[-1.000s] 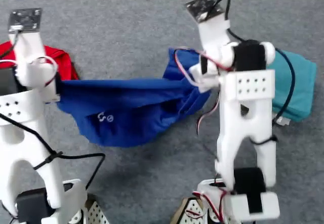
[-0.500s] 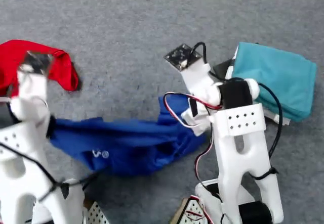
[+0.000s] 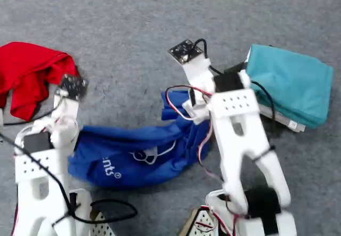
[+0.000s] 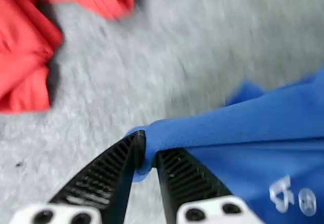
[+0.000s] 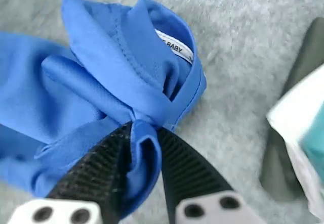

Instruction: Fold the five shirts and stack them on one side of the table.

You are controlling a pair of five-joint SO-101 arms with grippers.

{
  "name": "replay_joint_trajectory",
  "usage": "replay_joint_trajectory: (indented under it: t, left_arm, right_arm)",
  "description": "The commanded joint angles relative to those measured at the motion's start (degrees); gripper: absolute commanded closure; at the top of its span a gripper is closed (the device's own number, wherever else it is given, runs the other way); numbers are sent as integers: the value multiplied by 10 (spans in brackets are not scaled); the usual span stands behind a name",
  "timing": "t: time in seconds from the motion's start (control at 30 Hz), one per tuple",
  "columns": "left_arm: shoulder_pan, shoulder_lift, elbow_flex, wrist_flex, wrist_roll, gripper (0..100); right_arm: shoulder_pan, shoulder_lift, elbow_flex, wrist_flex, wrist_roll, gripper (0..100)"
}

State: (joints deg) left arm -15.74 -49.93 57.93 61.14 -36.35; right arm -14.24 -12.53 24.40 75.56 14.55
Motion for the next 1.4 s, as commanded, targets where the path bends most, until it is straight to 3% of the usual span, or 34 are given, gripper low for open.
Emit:
replay_joint_trajectory:
  t: [0.0, 0.13, 0.27, 0.37, 0.43, 0.67, 0.83, 0.97, 1.17, 1.37]
  left_arm:
    - [10, 107, -58, -62, 72, 982]
    - [10, 275, -169, -69, 134, 982]
    - [5, 439, -296, -33, 146, 982]
    - [-11, 533, -409, 50, 146, 982]
    - [-26, 578, -484, 110, 146, 982]
    - [-62, 621, -644, 253, 143, 977]
    - [-66, 610, -681, 289, 146, 769]
    - [-68, 609, -685, 295, 140, 751]
    - [-126, 539, -689, 389, -9, 754]
    - [-208, 375, -587, 390, -197, 754]
  right_arm:
    - [-1, 70, -36, -59, -25, 993]
    - [-1, 151, -95, -76, -50, 966]
    - [1, 209, -160, -73, -71, 780]
    - [1, 225, -186, -64, -71, 627]
    - [1, 226, -196, -58, -71, 578]
    - [1, 226, -234, -61, -71, 574]
    - [1, 230, -272, -62, -66, 574]
    - [1, 232, -269, -88, -70, 574]
    - [29, 261, -218, -212, -71, 574]
    - [58, 302, -204, -296, -71, 574]
